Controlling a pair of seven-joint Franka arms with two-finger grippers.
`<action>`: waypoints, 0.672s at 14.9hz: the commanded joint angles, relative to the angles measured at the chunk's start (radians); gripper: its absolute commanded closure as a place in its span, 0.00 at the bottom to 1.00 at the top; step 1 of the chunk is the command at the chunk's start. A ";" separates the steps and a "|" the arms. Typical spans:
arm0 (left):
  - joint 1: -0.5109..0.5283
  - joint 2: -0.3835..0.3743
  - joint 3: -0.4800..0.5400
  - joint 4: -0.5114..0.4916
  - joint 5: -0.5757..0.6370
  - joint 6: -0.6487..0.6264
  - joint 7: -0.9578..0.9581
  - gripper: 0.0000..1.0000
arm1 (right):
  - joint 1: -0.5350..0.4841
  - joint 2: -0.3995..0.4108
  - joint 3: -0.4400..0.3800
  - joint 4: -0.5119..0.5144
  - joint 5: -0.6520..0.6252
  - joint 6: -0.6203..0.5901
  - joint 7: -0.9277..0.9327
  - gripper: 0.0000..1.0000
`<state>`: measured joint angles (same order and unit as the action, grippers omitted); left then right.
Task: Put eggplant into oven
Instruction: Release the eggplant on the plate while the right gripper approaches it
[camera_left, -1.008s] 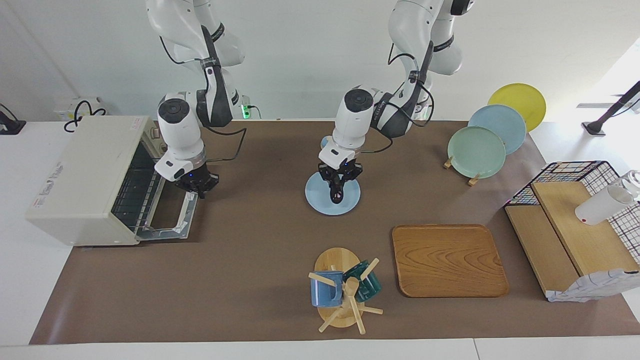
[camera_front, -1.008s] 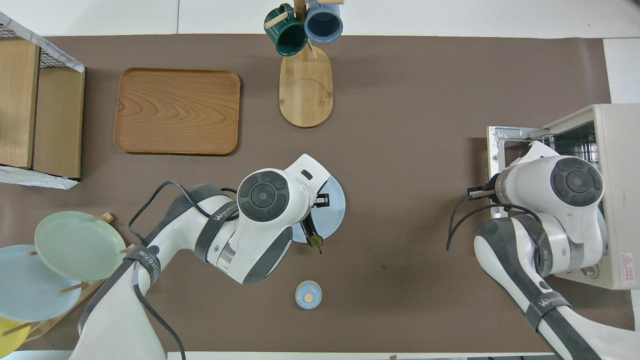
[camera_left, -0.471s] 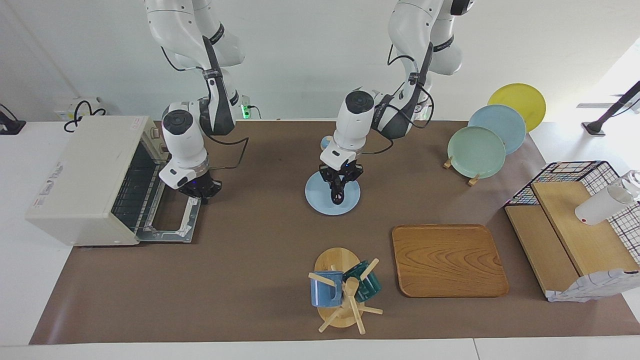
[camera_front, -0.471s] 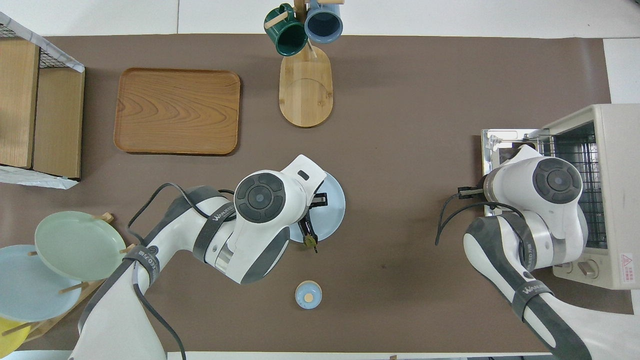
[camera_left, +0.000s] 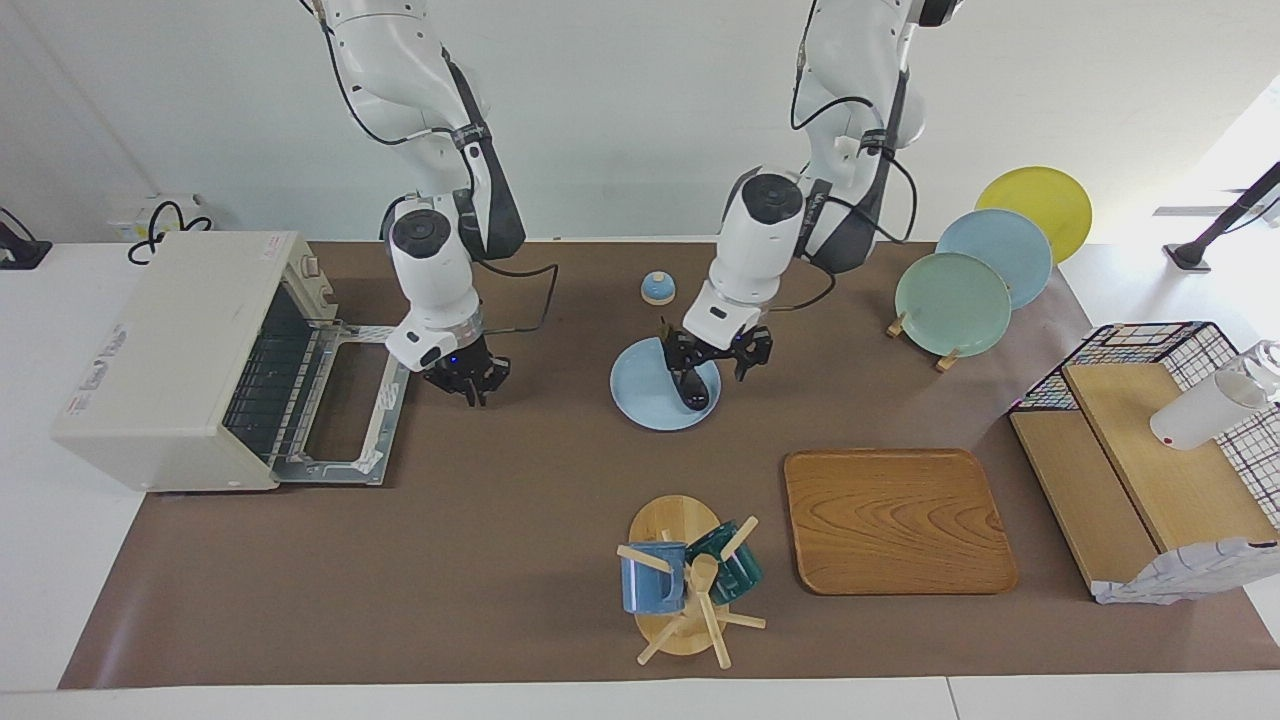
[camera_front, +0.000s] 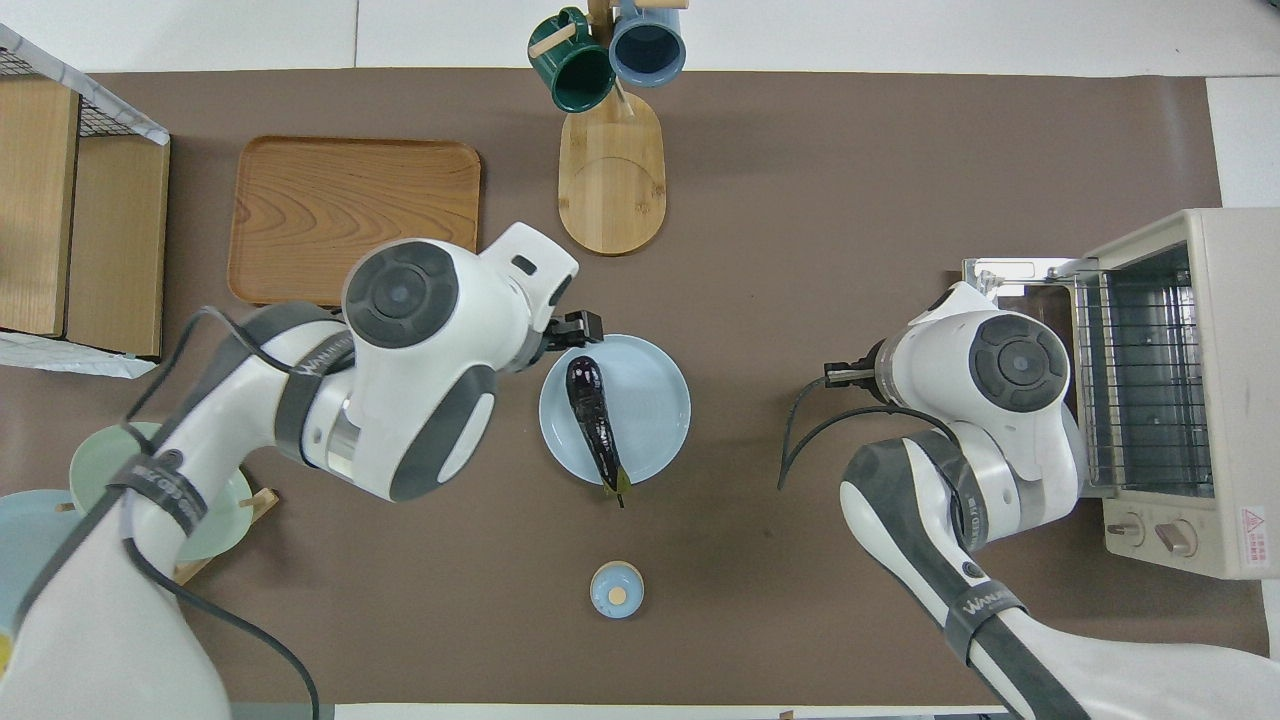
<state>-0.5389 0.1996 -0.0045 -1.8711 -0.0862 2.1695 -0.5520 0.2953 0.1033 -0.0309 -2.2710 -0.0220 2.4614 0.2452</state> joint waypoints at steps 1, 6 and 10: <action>0.118 -0.005 0.000 0.148 0.002 -0.183 0.125 0.00 | 0.056 0.002 -0.003 0.126 0.020 -0.157 0.014 0.17; 0.279 -0.064 0.000 0.199 0.006 -0.290 0.289 0.00 | 0.295 0.087 0.008 0.359 0.021 -0.297 0.274 0.00; 0.333 -0.143 0.001 0.199 0.016 -0.394 0.398 0.00 | 0.465 0.301 0.008 0.626 0.001 -0.351 0.509 0.00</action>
<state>-0.2255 0.1090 0.0026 -1.6662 -0.0846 1.8417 -0.1960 0.7197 0.2527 -0.0177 -1.8160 -0.0201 2.1475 0.6821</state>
